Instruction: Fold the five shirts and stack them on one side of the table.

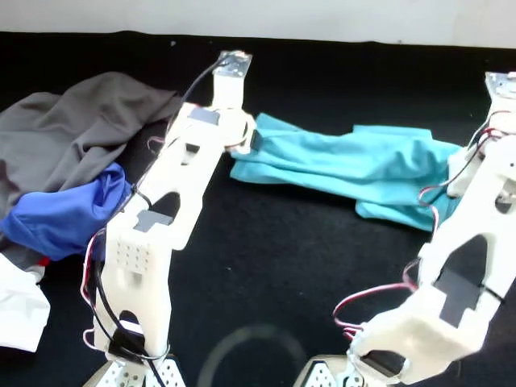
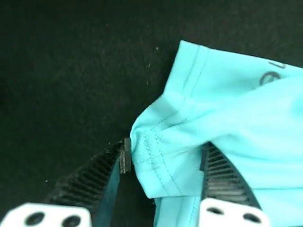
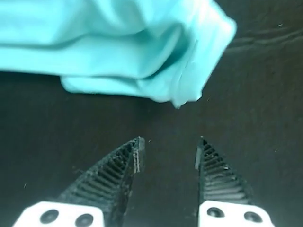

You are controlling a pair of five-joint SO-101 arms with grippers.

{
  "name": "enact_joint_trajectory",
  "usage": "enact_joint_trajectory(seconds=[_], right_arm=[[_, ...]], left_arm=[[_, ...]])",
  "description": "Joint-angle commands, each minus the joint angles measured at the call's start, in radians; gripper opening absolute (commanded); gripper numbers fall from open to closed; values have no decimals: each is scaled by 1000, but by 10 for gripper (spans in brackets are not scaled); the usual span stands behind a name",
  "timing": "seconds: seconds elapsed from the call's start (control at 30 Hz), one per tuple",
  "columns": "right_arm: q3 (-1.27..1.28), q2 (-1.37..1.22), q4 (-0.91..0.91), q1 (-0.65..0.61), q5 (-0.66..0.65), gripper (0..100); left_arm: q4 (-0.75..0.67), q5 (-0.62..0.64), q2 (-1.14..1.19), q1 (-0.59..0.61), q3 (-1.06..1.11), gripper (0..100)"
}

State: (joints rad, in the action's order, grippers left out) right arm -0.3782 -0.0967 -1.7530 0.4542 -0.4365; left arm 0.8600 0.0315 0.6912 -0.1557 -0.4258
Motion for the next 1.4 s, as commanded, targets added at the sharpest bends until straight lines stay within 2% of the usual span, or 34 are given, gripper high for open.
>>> enact_joint_trajectory(seconds=[0.0, 0.07, 0.2, 0.43, 0.57, 0.73, 0.9, 1.03, 1.2, 1.37], right_arm=[[94, 93, 54, -35, -9, 176], [151, 97, 105, -41, -8, 176], [257, 99, 219, -41, 12, 176], [297, 102, 369, -42, 259, 176], [196, 101, 366, -45, 382, 176], [51, 93, 309, -110, 393, 176], [-41, 90, 315, -211, 393, 176], [-15, 54, 372, -308, 393, 176], [19, -150, 381, -404, 393, 177], [10, -320, 361, -486, 394, 177]], left_arm=[[149, 6, -10, -16, -130, 2], [230, 6, -13, -16, -177, 29], [443, 6, -15, -15, -325, 9], [875, 2, -13, -5, -661, 8], [924, -92, -62, 39, -671, 8], [922, -117, -303, 99, -349, 8], [921, -313, -575, 143, 153, 8], [882, -476, -645, 203, 481, 8], [787, -517, -638, 295, 694, 8], [704, -519, -638, 364, 769, 8]])
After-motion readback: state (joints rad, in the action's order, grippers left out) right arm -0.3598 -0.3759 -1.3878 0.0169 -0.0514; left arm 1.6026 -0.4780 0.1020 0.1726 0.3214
